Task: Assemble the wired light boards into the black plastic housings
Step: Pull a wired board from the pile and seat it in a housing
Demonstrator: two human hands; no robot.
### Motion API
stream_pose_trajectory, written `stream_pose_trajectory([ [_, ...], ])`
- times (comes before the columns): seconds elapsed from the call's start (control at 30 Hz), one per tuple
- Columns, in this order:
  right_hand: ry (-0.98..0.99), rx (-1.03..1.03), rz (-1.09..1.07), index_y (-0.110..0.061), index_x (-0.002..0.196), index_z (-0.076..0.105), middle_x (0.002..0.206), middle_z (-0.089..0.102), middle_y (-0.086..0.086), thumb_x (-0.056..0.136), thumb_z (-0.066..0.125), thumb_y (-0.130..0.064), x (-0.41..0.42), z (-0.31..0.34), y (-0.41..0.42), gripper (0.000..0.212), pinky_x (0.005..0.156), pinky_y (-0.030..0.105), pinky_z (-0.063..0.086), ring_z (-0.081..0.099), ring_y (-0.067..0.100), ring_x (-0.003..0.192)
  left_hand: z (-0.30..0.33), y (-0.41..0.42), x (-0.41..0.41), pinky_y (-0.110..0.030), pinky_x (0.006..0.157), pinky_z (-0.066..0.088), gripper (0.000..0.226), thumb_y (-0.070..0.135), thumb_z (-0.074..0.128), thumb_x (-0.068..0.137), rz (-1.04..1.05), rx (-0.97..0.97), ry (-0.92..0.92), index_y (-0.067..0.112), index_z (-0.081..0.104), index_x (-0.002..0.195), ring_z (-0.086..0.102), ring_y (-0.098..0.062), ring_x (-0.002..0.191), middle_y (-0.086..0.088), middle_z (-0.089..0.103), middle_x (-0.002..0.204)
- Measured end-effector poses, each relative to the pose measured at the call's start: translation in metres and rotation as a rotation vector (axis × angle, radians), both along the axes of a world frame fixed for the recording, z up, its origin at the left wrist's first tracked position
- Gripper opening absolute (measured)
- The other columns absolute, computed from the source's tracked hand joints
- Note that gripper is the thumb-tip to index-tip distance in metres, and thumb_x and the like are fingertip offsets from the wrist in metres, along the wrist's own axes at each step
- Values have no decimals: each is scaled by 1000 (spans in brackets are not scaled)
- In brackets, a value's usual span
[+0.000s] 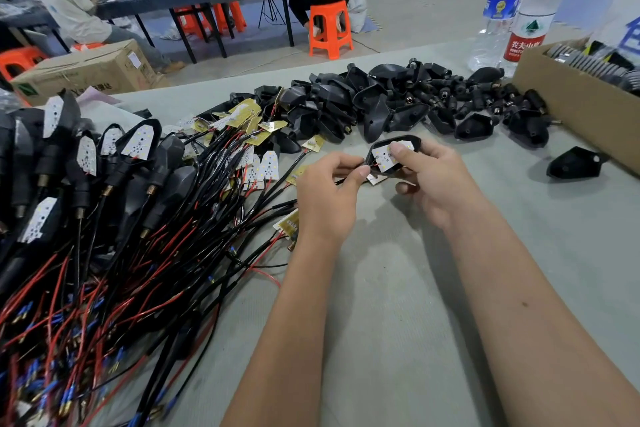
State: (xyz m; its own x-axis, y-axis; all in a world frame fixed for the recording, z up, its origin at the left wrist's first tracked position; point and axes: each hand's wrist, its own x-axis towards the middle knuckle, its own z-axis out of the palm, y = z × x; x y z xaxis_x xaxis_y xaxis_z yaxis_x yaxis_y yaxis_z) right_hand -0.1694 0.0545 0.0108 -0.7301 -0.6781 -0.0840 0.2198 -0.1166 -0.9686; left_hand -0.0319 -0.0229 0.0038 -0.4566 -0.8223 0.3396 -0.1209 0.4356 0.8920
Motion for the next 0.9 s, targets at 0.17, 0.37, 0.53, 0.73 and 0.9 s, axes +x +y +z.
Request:
stream_pose_trajectory([
  [0.17, -133, -34, -217, -15, 87, 72, 84, 73, 6, 91, 77, -10, -7, 0, -1, 9, 46, 20, 43, 62, 12, 62, 2, -15, 19, -30, 78, 54, 13, 29, 76, 91, -68, -118, -300, 21, 74, 102, 67, -6, 81, 10, 72, 85],
  [0.37, -155, -10, -562, -16, 96, 74, 87, 72, 5, 87, 80, -9, -24, -8, 3, 12, 49, 19, 47, 60, 15, 61, 25, -39, 61, -28, 68, 52, 11, 14, 73, 89, 33, -81, -386, 25, 75, 91, 62, 2, 61, 11, 71, 67],
  [0.53, -103, 94, -547, -15, 95, 76, 93, 76, 8, 82, 85, -13, -22, -10, 1, 16, 53, 23, 52, 62, 12, 47, 48, -44, 85, -22, 62, 50, 11, 13, 67, 95, -121, 158, -40, 19, 76, 96, 54, -6, 53, -1, 77, 78],
  [0.73, 49, 178, -400, -25, 100, 76, 90, 72, 2, 79, 88, -15, -12, -8, 3, 26, 43, 20, 44, 61, 10, 50, 48, -41, 95, -37, 90, 56, 38, 32, 58, 98, -484, 633, 520, 3, 75, 114, 66, -18, 82, -12, 72, 106],
  [0.9, 89, 212, -176, -19, 92, 78, 77, 68, 5, 79, 85, -5, -6, -8, 2, 20, 53, 24, 45, 51, 11, 49, 43, -40, 94, -48, 114, 44, 56, 15, 48, 88, -576, 739, 765, -10, 54, 137, 57, -38, 132, -26, 61, 135],
])
